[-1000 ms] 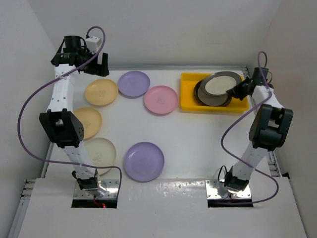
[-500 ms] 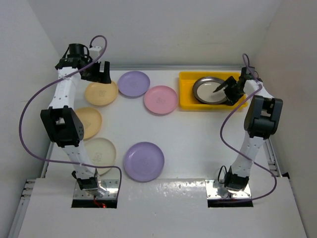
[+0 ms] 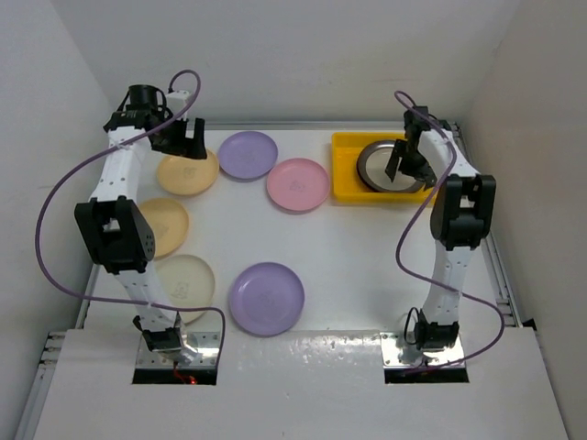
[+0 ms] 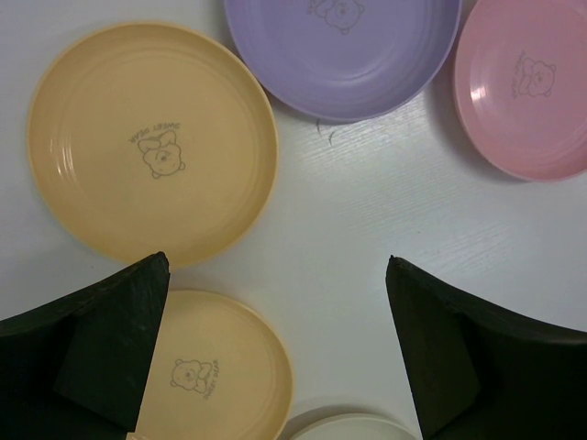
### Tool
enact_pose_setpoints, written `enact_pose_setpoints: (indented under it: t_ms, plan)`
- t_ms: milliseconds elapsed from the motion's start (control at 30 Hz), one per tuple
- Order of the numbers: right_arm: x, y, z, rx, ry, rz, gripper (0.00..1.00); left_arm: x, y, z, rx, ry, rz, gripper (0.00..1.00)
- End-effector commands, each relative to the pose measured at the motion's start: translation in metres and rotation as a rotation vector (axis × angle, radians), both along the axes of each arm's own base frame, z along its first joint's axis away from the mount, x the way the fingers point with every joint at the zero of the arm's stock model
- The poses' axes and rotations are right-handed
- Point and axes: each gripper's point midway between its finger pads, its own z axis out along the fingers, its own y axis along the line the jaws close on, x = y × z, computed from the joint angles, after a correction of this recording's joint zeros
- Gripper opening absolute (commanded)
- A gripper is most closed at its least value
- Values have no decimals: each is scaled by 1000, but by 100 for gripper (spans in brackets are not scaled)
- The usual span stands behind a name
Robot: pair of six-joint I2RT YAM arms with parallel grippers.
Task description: Place the plates into the plastic bin on the countertop
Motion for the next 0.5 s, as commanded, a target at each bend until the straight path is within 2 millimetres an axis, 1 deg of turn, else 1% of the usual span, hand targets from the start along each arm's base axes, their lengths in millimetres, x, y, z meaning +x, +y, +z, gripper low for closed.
enact_pose_setpoints:
  t_ms: [0, 33, 67, 100, 133, 167, 200, 233, 267, 300, 333, 367, 400, 433, 467]
  plan:
    - [2, 37, 99, -35, -261, 176, 97, -13, 1, 40, 35, -107, -17, 100]
    - [0, 64, 103, 12, -306, 263, 95, -17, 2, 41, 42, -106, -11, 100]
    - [-44, 134, 55, 134, -188, 484, 81, -21, 2, 41, 49, -109, -18, 100]
    - [-54, 179, 67, 271, -245, 622, 74, -30, 3, 38, 62, -100, -19, 100]
    - [-81, 218, 55, 410, -201, 745, 70, -35, 2, 36, 61, -94, -19, 100]
    - [-119, 270, 39, 488, -116, 890, 68, -38, 5, 34, 76, -95, -6, 100]
    - [-138, 287, 29, 530, -66, 932, 69, -49, 14, 17, 93, -48, 22, 99]
    - [-150, 304, 17, 566, -30, 958, 74, -56, 21, 22, 96, -65, 58, 99]
    - [-177, 333, 3, 572, 26, 1031, 80, -62, 27, 20, 103, -63, 87, 97]
    - [-184, 341, -3, 573, 44, 1050, 83, -66, 33, 19, 108, -68, 116, 97]
    - [-195, 354, -6, 562, 51, 1059, 83, -80, 42, 3, 108, -24, 152, 97]
    - [-196, 364, -16, 555, 47, 1071, 82, -85, 45, 3, 109, -31, 163, 97]
    - [-204, 366, -28, 498, 59, 1074, 73, -94, 47, 11, 119, -57, 166, 97]
    - [-206, 368, -36, 428, 46, 1061, 69, -103, 49, 4, 117, -38, 175, 97]
    - [-207, 370, -45, 402, 46, 1060, 66, -108, 52, 4, 117, -42, 177, 97]
